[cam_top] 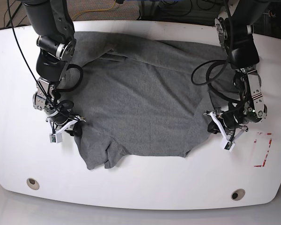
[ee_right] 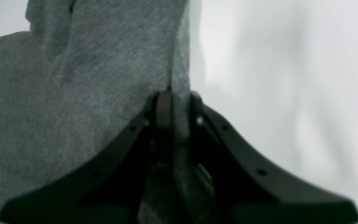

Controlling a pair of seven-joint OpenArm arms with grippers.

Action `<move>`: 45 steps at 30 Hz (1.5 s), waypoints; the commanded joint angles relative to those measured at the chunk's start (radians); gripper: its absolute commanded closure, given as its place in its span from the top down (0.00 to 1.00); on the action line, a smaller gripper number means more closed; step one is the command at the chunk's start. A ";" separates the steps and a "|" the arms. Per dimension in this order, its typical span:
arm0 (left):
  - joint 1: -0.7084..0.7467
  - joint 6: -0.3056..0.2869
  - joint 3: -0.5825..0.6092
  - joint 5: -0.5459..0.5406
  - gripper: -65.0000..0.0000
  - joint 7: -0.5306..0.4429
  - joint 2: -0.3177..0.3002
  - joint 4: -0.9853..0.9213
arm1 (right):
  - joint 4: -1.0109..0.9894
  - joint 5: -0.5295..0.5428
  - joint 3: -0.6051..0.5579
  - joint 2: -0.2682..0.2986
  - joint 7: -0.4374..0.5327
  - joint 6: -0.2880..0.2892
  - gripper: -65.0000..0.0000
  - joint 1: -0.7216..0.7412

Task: Layout the t-shirt on the table in an organized manner, then fold the t-shirt properly
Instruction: 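Pinch the hem edge with the left gripper while the right holds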

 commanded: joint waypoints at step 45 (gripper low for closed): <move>-0.088 -0.001 -0.004 -0.068 0.64 -0.106 -0.095 -0.154 | 0.008 -0.018 -0.002 0.003 -0.026 -0.001 0.14 0.018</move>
